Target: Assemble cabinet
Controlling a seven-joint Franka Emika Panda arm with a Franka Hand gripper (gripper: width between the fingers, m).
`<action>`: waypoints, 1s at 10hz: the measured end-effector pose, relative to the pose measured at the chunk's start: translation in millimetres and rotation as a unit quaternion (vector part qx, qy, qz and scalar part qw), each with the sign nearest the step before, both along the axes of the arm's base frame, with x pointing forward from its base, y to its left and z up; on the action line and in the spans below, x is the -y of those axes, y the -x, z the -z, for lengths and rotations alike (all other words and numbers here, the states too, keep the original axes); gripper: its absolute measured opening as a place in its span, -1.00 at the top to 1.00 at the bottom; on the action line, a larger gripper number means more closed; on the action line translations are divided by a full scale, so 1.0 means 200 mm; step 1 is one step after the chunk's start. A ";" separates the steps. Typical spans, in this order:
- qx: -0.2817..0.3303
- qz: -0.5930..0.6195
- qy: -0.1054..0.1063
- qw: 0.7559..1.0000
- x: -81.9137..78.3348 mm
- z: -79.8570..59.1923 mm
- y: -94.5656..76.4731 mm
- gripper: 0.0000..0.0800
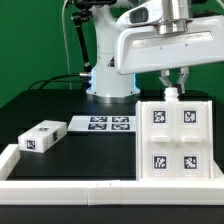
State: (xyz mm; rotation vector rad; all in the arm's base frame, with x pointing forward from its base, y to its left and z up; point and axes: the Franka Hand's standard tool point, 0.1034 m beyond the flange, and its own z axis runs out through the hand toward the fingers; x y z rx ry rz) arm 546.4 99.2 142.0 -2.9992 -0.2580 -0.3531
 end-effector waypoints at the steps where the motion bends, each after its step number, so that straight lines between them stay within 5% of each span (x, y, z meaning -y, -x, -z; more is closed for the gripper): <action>1: -0.001 -0.001 -0.001 1.000 -0.01 0.00 -0.02 1.00; 8: -0.005 0.000 -0.004 1.000 -0.02 0.03 -0.05 0.93; 10: -0.019 0.010 0.001 1.000 -0.01 0.13 0.16 0.15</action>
Offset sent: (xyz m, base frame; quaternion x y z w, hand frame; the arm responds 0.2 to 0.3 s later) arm 0.0179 -0.0046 0.0019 -0.0043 -0.0293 -0.0029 0.9996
